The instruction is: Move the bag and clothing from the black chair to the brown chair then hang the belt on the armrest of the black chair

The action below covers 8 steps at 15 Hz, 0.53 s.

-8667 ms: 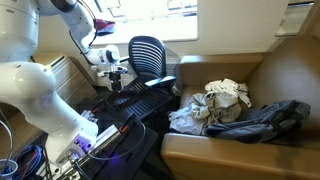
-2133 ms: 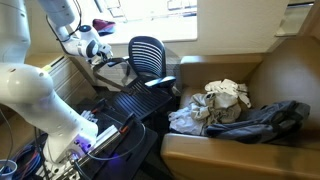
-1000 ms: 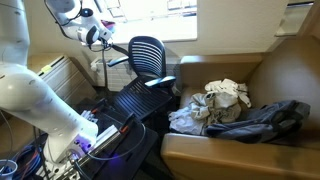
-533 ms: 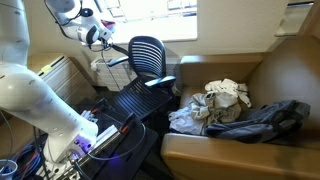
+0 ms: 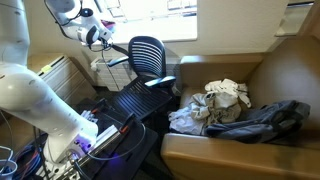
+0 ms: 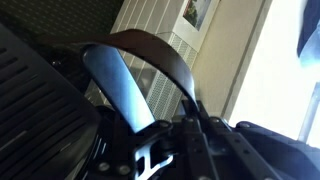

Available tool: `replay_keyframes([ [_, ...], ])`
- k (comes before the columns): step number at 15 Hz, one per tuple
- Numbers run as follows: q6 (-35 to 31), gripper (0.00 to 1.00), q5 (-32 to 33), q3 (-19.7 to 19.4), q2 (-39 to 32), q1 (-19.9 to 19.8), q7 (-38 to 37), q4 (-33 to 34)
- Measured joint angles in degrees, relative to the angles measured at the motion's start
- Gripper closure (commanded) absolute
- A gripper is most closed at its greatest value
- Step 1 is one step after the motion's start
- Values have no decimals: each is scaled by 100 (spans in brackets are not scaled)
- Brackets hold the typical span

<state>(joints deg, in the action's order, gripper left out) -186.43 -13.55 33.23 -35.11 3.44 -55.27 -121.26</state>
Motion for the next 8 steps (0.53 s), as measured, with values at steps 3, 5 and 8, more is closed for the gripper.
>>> replay_keyframes([
  [3, 0, 96, 0, 0, 0, 0, 0, 0],
  [5, 0, 96, 0, 0, 0, 0, 0, 0],
  [8, 0, 99, 0, 0, 0, 0, 0, 0],
])
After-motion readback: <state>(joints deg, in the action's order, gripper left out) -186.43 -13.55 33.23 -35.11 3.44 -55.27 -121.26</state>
